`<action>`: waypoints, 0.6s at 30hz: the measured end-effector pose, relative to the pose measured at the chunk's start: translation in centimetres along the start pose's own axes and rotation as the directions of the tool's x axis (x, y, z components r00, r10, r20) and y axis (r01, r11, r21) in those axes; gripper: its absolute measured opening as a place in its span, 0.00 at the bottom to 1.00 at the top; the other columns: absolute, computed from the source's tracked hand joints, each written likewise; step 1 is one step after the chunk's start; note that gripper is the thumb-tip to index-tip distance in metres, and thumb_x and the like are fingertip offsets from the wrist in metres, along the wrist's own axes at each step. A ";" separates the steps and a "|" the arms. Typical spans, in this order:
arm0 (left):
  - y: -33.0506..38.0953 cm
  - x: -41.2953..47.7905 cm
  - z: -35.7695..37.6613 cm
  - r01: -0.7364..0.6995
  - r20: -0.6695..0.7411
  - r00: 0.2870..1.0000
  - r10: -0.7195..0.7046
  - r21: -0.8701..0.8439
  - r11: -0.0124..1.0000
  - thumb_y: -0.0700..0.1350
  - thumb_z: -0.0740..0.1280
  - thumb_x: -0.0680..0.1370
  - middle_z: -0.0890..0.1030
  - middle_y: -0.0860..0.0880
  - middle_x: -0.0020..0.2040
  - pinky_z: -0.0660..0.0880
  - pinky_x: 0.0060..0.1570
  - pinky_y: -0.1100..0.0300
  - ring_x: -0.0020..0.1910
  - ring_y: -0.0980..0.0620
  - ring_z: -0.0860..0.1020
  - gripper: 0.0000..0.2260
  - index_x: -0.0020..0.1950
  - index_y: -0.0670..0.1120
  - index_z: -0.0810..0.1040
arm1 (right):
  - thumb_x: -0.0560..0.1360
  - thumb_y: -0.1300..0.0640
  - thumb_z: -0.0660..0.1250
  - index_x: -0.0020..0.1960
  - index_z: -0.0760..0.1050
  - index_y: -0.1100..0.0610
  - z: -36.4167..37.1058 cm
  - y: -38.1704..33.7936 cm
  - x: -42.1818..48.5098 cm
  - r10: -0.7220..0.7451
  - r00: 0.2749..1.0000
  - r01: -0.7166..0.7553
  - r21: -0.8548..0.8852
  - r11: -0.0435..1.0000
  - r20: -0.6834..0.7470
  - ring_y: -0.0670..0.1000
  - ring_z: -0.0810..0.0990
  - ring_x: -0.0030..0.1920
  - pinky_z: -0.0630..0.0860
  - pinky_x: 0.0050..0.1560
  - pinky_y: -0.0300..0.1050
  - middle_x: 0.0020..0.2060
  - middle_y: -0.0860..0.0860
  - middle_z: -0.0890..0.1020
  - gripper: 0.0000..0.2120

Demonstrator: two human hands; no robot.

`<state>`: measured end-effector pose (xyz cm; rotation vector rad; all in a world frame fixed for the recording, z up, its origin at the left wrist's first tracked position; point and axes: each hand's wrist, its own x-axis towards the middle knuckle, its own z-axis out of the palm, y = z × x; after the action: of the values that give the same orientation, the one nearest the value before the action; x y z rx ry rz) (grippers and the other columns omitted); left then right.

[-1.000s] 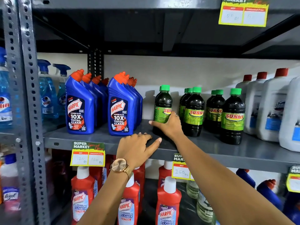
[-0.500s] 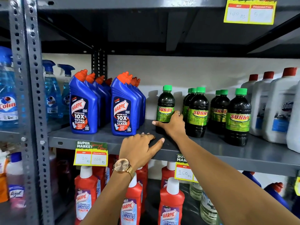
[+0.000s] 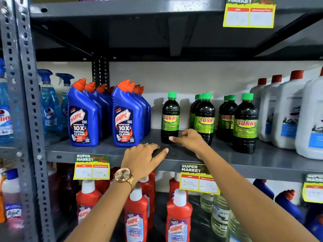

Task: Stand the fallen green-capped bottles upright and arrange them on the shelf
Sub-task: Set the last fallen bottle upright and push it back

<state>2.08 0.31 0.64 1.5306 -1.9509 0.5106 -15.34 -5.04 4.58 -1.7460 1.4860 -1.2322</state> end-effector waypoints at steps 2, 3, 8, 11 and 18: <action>0.1 0.6 -0.4 0.044 0.082 0.996 -0.043 -0.014 0.999 0.67 0.53 0.76 0.83 0.50 0.53 0.68 0.39 0.57 0.51 0.46 0.80 0.24 0.59 0.56 0.78 | 0.70 0.54 0.76 0.48 0.78 0.65 -2.4 0.8 -1.2 0.002 1.000 -0.002 0.077 0.997 -0.001 0.52 0.75 0.41 0.76 0.45 0.47 0.41 0.57 0.78 0.16; 0.2 1.0 -0.6 0.061 0.123 0.990 -0.061 0.003 0.998 0.67 0.54 0.75 0.82 0.49 0.54 0.69 0.40 0.56 0.52 0.45 0.79 0.24 0.59 0.54 0.78 | 0.70 0.55 0.76 0.50 0.78 0.66 -3.7 1.2 -1.8 0.003 0.999 0.001 0.110 0.994 -0.033 0.52 0.77 0.42 0.78 0.48 0.49 0.42 0.58 0.79 0.16; 1.9 5.4 -0.4 0.229 0.333 0.924 -0.188 -0.086 0.970 0.65 0.65 0.72 0.76 0.40 0.63 0.73 0.53 0.51 0.60 0.40 0.76 0.41 0.74 0.41 0.57 | 0.64 0.50 0.80 0.53 0.76 0.61 -7.1 2.3 -1.8 0.022 0.965 -0.034 -0.038 0.999 -0.260 0.53 0.77 0.51 0.78 0.58 0.53 0.48 0.53 0.78 0.25; 3.0 8.0 0.7 0.397 0.351 0.893 -0.281 -0.320 0.860 0.60 0.73 0.68 0.70 0.38 0.68 0.69 0.63 0.50 0.66 0.38 0.71 0.48 0.74 0.38 0.50 | 0.56 0.41 0.82 0.71 0.64 0.65 -6.6 2.3 -0.2 0.137 0.970 -0.168 -0.144 0.975 -0.201 0.59 0.73 0.66 0.72 0.66 0.53 0.67 0.59 0.72 0.53; 4.0 10.1 4.1 0.510 0.360 0.848 -0.389 -0.354 0.784 0.59 0.76 0.66 0.69 0.38 0.69 0.69 0.65 0.46 0.67 0.37 0.70 0.46 0.72 0.39 0.56 | 0.67 0.52 0.78 0.66 0.65 0.66 -4.5 3.0 2.8 0.130 0.935 -0.184 -0.139 0.973 -0.331 0.62 0.76 0.64 0.74 0.59 0.51 0.63 0.62 0.76 0.37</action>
<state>-4.27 -8.60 4.58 1.7411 -1.6315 -0.3479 -20.81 -7.79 4.90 -1.5425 1.9285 -1.3888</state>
